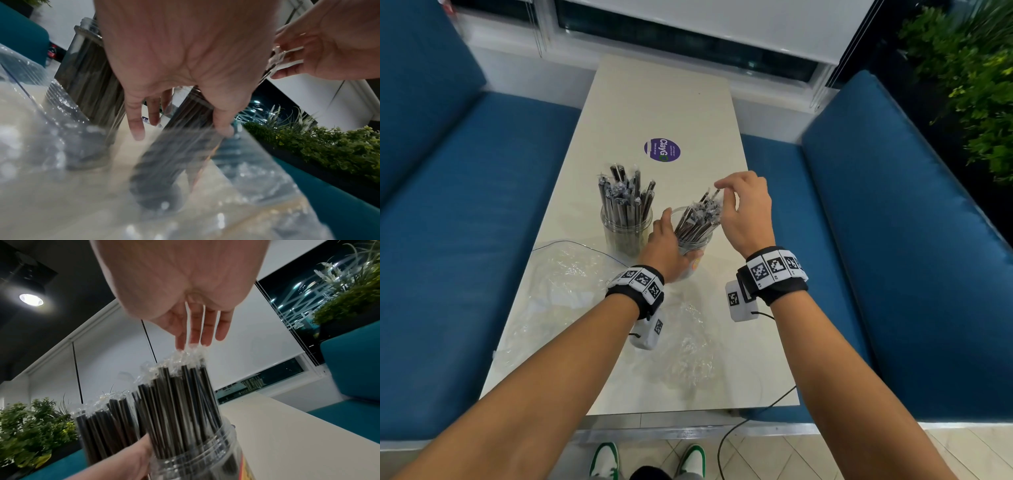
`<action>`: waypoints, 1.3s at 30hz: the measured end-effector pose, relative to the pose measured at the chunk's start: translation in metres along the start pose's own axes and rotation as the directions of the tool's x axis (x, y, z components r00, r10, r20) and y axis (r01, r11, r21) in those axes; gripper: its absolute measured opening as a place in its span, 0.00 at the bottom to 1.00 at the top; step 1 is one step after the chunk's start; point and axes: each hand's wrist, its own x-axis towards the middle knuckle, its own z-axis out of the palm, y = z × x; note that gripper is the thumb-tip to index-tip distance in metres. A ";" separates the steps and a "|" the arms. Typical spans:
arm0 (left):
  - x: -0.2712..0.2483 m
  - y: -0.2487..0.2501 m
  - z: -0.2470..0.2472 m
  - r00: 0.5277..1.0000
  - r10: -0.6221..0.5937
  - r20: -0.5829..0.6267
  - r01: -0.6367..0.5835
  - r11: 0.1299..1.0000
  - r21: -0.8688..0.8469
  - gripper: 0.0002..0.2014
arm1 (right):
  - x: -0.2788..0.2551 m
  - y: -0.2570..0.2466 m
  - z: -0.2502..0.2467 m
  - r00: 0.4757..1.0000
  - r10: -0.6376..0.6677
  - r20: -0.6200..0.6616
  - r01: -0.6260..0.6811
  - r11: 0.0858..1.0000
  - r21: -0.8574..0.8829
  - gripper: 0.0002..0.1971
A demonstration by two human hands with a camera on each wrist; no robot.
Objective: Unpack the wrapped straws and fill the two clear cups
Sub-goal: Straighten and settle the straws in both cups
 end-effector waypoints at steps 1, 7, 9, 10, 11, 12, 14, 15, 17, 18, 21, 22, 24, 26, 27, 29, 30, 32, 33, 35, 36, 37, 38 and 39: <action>0.000 0.001 0.000 1.000 -0.005 -0.005 0.005 1.000 -0.013 0.59 | -0.001 0.001 0.001 1.000 0.010 0.022 -0.009 1.000 -0.009 0.13; -0.005 0.006 0.001 0.998 -0.023 -0.051 0.019 0.997 -0.080 0.66 | -0.003 -0.001 -0.003 0.999 0.021 0.026 -0.021 1.000 -0.006 0.14; -0.010 0.006 0.001 0.999 -0.017 -0.043 0.014 0.997 -0.071 0.69 | -0.003 -0.006 -0.009 0.999 0.015 -0.042 -0.014 1.000 0.023 0.14; -0.013 0.006 0.001 0.999 -0.016 -0.042 0.013 0.998 -0.066 0.68 | -0.003 -0.009 -0.011 0.998 0.013 -0.059 -0.012 0.999 0.033 0.14; -0.016 0.004 0.001 0.999 -0.014 -0.045 0.011 0.998 -0.065 0.66 | -0.003 -0.012 -0.013 0.998 0.011 -0.065 -0.009 0.999 0.044 0.13; -0.021 0.003 0.000 0.998 -0.004 -0.056 0.001 0.998 -0.066 0.62 | -0.003 -0.017 -0.014 0.998 0.010 -0.065 -0.006 0.998 0.059 0.13; -0.033 0.001 -0.006 0.995 0.034 -0.096 -0.040 0.997 -0.066 0.49 | -0.003 -0.031 -0.015 0.998 -0.002 -0.063 0.009 0.994 0.105 0.13; -0.040 0.001 -0.011 0.993 0.047 -0.111 -0.055 0.997 -0.062 0.44 | -0.002 -0.041 -0.014 0.998 -0.019 -0.064 0.027 0.990 0.136 0.13; -0.051 -0.003 -0.026 0.986 0.073 -0.150 -0.080 0.996 -0.037 0.36 | -0.001 -0.063 -0.013 0.996 -0.065 -0.058 0.075 0.977 0.199 0.12; -0.055 -0.006 -0.035 0.978 0.086 -0.189 -0.091 0.996 -0.016 0.32 | 0.000 -0.074 -0.011 0.994 -0.093 -0.054 0.102 0.970 0.222 0.12; -0.062 -0.013 -0.064 0.936 0.098 -0.338 -0.104 0.995 -0.002 0.12 | 0.010 -0.101 0.002 0.988 -0.154 -0.021 0.155 0.959 0.237 0.11; -0.064 -0.013 -0.075 0.920 0.090 -0.382 -0.097 0.995 0.001 0.10 | 0.014 -0.108 0.010 0.987 -0.162 0.009 0.156 0.963 0.221 0.10; -0.063 -0.015 -0.094 0.885 0.043 -0.463 -0.046 0.999 0.005 0.08 | 0.021 -0.115 0.027 0.979 -0.165 0.119 0.147 0.978 0.147 0.09; -0.058 -0.022 -0.106 0.847 -0.006 -0.531 0.002 1.000 -0.007 0.14 | 0.024 -0.119 0.045 0.953 -0.128 0.274 0.131 0.991 0.007 0.14; -0.053 -0.029 -0.109 0.839 -0.026 -0.544 0.019 1.000 -0.019 0.21 | 0.024 -0.120 0.054 0.931 -0.091 0.353 0.127 0.989 -0.080 0.18; -0.044 -0.041 -0.109 0.859 -0.056 -0.509 0.048 0.998 -0.030 0.38 | 0.021 -0.119 0.072 0.876 -0.009 0.482 0.137 0.963 -0.231 0.25; -0.038 -0.046 -0.108 0.888 -0.071 -0.455 0.064 0.997 -0.030 0.47 | 0.018 -0.117 0.081 0.850 0.023 0.526 0.137 0.955 -0.264 0.27; -0.027 -0.052 -0.106 0.946 -0.098 -0.308 0.096 0.995 -0.023 0.62 | 0.013 -0.113 0.096 0.837 0.041 0.545 0.092 0.972 -0.215 0.25; -0.021 -0.054 -0.105 0.965 -0.107 -0.241 0.103 0.994 -0.027 0.66 | 0.012 -0.112 0.100 0.847 0.033 0.531 0.062 0.985 -0.160 0.22; -0.009 -0.057 -0.102 0.978 -0.118 -0.170 0.110 0.993 -0.052 0.67 | 0.012 -0.108 0.103 0.880 0.020 0.475 0.008 0.998 -0.057 0.20; -0.005 -0.058 -0.100 0.978 -0.117 -0.172 0.106 0.992 -0.069 0.63 | 0.012 -0.105 0.104 0.906 0.014 0.423 -0.010 1.000 -0.011 0.19; -0.001 -0.060 -0.099 0.976 -0.108 -0.190 0.094 0.992 -0.085 0.57 | 0.011 -0.103 0.103 0.931 0.021 0.363 -0.034 0.999 0.029 0.19; 0.001 -0.061 -0.097 0.973 -0.099 -0.211 0.079 0.992 -0.101 0.51 | 0.010 -0.102 0.102 0.948 0.033 0.318 -0.055 0.997 0.062 0.19; 0.003 -0.062 -0.096 0.970 -0.090 -0.226 0.067 0.992 -0.108 0.47 | 0.007 -0.100 0.102 0.950 0.041 0.310 -0.070 0.994 0.082 0.20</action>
